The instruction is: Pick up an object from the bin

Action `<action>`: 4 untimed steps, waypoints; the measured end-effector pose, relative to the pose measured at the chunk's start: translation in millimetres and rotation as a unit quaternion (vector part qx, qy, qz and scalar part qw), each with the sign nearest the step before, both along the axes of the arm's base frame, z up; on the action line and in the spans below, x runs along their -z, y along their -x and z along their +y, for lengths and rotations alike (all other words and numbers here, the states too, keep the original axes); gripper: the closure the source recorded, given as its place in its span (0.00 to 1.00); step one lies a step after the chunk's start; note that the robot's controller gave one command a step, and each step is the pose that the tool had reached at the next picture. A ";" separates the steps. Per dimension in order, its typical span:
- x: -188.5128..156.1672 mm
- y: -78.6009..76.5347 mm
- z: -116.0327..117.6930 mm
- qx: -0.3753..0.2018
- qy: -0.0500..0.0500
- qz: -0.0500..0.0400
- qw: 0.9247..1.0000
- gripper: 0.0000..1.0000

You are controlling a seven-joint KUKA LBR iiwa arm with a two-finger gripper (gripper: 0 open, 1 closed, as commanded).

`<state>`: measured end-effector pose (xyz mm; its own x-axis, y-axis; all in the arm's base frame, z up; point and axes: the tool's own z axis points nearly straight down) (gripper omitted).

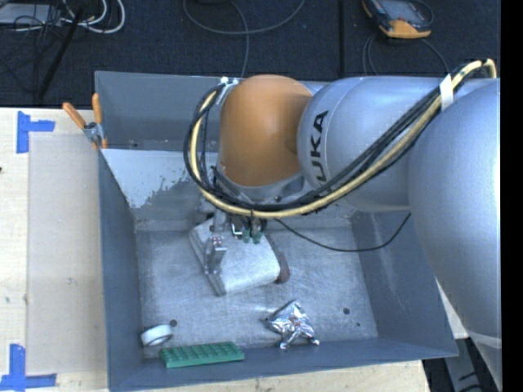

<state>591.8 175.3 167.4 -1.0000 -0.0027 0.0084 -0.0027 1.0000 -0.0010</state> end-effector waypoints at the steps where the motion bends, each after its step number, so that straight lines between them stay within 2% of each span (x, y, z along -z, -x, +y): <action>1: 52.6 8.3 -52.0 0.099 -0.003 -0.006 0.995 0.00; 2: 34.5 71.0 -137.6 0.061 0.002 -0.002 0.998 0.00; 3: 89.6 116.3 -151.1 -0.019 -0.002 -0.013 1.000 0.00; 4: 92.2 122.0 -151.8 -0.017 -0.001 -0.002 1.000 1.00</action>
Offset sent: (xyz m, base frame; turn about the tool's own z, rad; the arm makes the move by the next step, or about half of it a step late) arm -0.0098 -0.0542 -0.0554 0.2015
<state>469.8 23.5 75.2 -0.9993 -0.0375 0.0042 -0.0375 0.9993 0.0009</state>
